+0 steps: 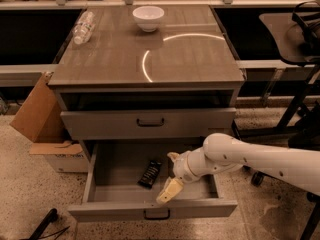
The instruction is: Pick rxbar chocolate from middle drawer and place on counter
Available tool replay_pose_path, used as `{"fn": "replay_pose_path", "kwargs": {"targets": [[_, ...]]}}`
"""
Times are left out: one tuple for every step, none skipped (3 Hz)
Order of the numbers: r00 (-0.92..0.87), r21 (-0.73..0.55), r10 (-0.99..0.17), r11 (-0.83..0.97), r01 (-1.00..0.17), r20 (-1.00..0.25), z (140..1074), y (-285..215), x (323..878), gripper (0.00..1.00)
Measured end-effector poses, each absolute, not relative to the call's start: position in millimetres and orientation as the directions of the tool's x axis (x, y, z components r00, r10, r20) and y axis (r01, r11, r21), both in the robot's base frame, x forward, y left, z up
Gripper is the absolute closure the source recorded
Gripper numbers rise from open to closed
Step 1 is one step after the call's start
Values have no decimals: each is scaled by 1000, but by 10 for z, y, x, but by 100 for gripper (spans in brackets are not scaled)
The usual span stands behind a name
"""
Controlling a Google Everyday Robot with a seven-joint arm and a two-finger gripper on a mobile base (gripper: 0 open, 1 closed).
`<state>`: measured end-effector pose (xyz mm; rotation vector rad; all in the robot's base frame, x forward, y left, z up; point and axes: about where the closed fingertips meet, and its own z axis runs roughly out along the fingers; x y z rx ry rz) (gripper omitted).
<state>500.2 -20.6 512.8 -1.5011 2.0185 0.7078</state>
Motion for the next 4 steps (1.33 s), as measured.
{"fn": "replay_pose_path", "kwargs": {"targets": [[-230, 72, -700, 248, -966, -676, 5044, -155, 5099, 0], [-206, 25, -698, 260, -965, -686, 4978, -117, 5233, 0], [-193, -14, -678, 287, -958, -710, 4939, -65, 5385, 0], [-195, -9, -672, 288, -958, -714, 4861, -7, 5412, 0]]}}
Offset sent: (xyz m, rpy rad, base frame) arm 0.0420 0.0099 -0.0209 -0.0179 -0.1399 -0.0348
